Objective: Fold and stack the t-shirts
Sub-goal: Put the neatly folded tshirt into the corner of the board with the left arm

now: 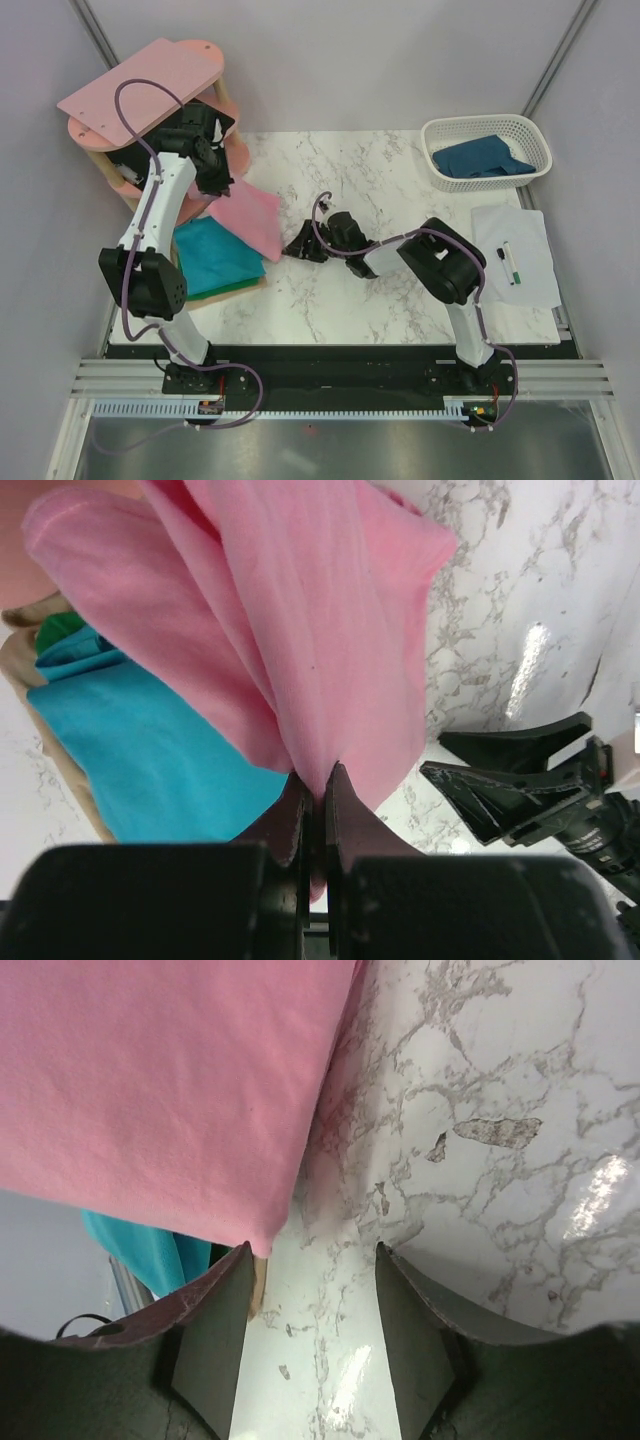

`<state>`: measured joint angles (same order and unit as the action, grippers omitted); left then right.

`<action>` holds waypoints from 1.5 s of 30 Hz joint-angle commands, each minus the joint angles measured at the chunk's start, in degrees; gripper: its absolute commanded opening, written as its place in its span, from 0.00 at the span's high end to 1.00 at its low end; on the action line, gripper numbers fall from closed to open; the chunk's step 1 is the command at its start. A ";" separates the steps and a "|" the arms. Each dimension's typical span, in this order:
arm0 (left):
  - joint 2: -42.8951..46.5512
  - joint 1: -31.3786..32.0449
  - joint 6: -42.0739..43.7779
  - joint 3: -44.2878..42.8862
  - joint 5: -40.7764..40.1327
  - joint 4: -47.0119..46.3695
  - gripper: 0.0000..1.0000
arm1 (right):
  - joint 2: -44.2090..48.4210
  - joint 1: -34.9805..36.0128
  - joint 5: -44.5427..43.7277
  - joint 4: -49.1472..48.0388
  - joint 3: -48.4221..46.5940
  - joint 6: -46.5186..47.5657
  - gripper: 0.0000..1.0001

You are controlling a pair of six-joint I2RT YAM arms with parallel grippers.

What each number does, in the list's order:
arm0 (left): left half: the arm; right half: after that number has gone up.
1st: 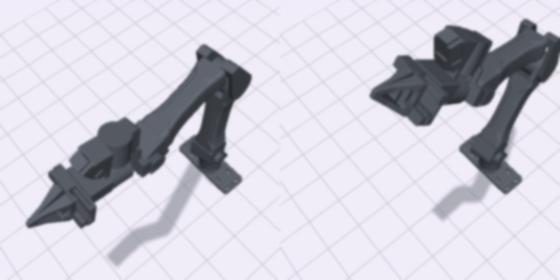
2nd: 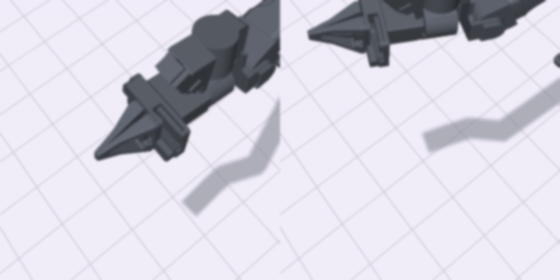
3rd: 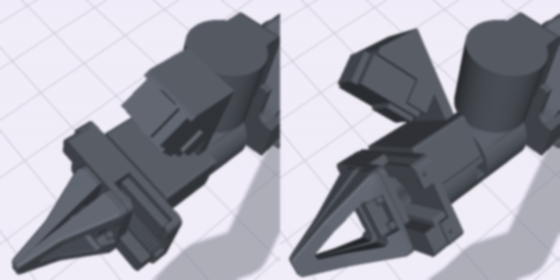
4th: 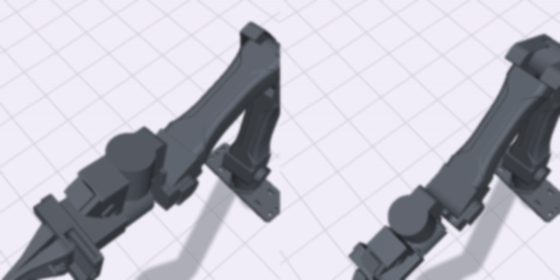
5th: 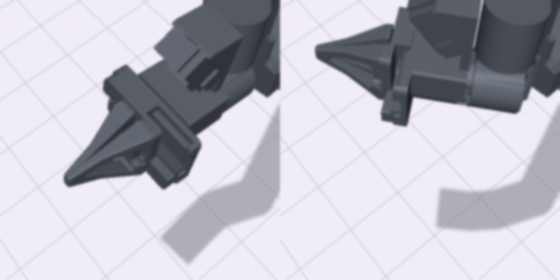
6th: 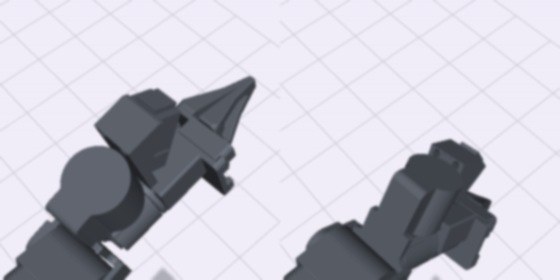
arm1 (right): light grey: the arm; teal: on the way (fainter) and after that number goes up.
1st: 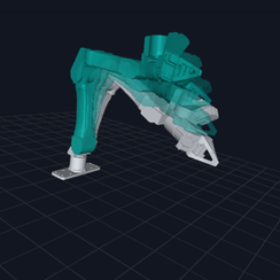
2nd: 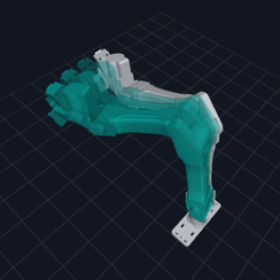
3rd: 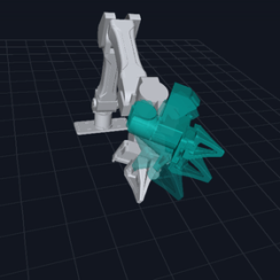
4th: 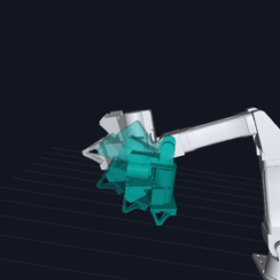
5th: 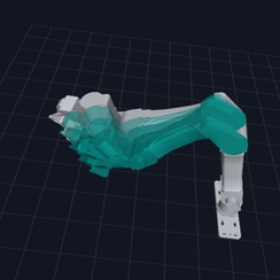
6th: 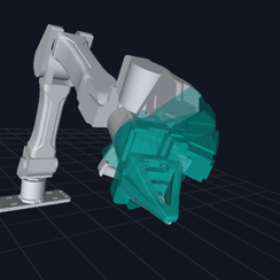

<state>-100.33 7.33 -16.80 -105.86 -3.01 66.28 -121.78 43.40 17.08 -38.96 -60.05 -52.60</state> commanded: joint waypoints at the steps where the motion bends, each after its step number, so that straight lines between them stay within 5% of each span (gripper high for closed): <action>1: 5.84 -0.92 2.74 2.50 1.06 0.43 0.98 | 4.96 0.37 -2.84 5.56 1.33 4.61 0.38; 10: 16.21 -2.06 1.77 13.11 3.18 3.07 0.98 | 7.17 0.37 -3.46 4.07 5.91 5.31 0.24; 15: 20.70 -4.60 1.07 22.35 -1.38 2.46 0.98 | 7.69 0.46 -4.60 6.35 5.83 7.77 0.02; 23: 20.18 -7.25 -2.71 33.17 -8.06 -1.59 0.98 | 2.96 0.46 -1.10 2.33 0.38 2.61 0.02; 33: 18.68 -11.81 -3.42 32.74 -15.62 -3.09 0.98 | -4.78 0.55 1.90 -6.75 -6.03 -3.30 0.03; 45: 19.92 -15.33 -5.44 37.04 -16.07 -4.49 0.98 | -7.07 2.65 3.22 -2.70 -18.42 -0.40 0.28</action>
<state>-82.00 -6.72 -20.05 -69.80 -16.23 62.87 -128.38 45.30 19.03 -41.19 -73.41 -54.35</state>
